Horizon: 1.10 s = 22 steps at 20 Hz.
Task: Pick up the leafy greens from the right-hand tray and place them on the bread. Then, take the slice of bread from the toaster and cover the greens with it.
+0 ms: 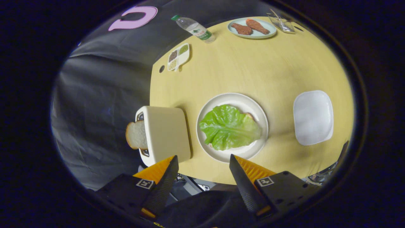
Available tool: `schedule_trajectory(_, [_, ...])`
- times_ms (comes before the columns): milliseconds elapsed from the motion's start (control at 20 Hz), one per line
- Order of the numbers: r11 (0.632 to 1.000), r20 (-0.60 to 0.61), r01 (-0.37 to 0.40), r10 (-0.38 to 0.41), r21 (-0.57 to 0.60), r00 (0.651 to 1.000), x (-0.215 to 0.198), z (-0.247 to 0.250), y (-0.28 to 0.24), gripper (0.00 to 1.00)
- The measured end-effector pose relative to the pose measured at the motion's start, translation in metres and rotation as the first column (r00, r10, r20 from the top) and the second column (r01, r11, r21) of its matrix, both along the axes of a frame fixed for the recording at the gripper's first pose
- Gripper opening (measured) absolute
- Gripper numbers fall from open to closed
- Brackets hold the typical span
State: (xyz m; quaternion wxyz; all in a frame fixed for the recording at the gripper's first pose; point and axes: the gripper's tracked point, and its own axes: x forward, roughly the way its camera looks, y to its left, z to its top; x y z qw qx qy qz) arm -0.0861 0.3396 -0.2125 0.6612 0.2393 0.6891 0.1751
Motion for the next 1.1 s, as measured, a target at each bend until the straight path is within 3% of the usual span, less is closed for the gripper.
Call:
schedule_trajectory(150, [0.999,0.023,-0.017,0.016,0.046,1.000,0.009,0.029,0.040,1.00])
schedule_trajectory(450, [0.987,0.049,-0.127,0.123,0.095,0.991,0.009,0.065,0.128,1.00])
schedule_trajectory(800, [0.980,0.053,-0.175,0.171,0.094,0.984,0.009,0.051,0.204,1.00])
schedule_trajectory(1100, [0.974,0.058,-0.217,0.213,0.063,0.975,0.004,0.033,0.229,0.99])
